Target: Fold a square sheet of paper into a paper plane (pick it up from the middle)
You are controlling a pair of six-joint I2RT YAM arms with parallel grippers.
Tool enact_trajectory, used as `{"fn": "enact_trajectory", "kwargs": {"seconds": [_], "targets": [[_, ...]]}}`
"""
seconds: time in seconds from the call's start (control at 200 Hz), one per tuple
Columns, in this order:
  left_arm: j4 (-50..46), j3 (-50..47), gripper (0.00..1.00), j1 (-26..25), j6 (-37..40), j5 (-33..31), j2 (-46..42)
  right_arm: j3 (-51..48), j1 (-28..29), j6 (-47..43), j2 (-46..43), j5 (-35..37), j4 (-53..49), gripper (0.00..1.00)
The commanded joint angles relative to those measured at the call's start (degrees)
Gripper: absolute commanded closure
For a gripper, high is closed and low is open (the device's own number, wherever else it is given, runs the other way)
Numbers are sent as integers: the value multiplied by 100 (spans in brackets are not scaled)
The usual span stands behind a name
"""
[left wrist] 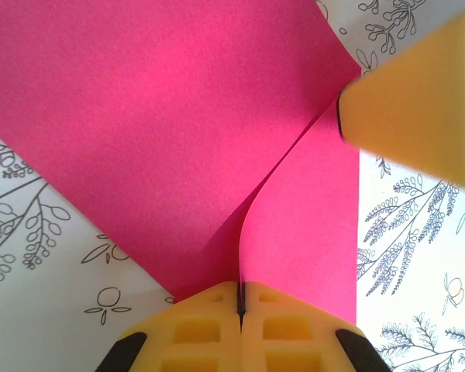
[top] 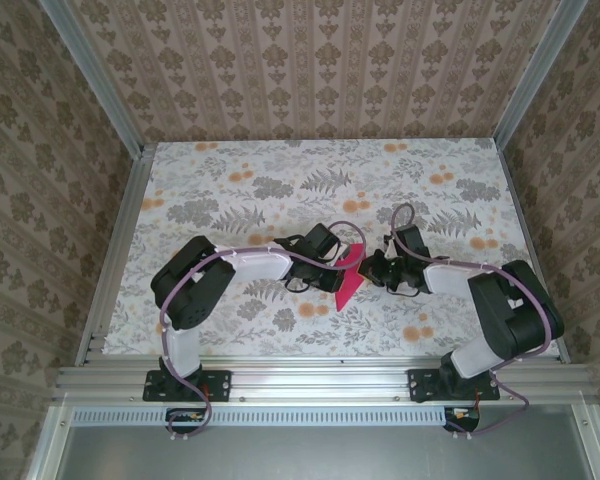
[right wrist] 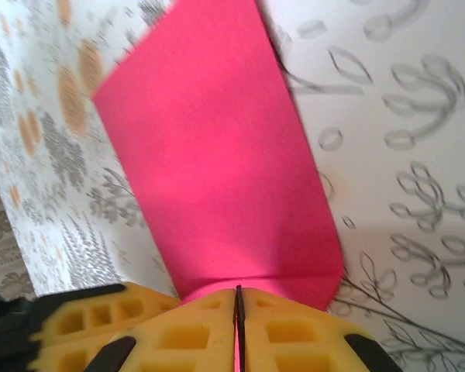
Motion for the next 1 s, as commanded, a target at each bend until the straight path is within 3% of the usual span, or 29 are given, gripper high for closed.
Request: {"fn": "enact_trajectory", "kwargs": {"seconds": [0.0,0.24,0.505,0.825,0.95,0.995], "targets": [[-680,-95,100,48,-32,-305,243,155,-86,-136,161,-256,-3,90],[-698,-79,100,53,-45,-311,238,-44,-195,-71,600,-186,313,90],[-730,-79,100,49,-18,-317,216,62,-353,-238,166,-246,40,90],[-747,-45,100,56,-78,-344,54,-32,-445,-257,823,-395,326,90],[-930,62,95,48,-126,-401,-197,51,-449,-471,607,-263,-50,90],[-986,98,88,46,-143,-434,-349,120,-449,-581,497,-230,-240,90]]}}
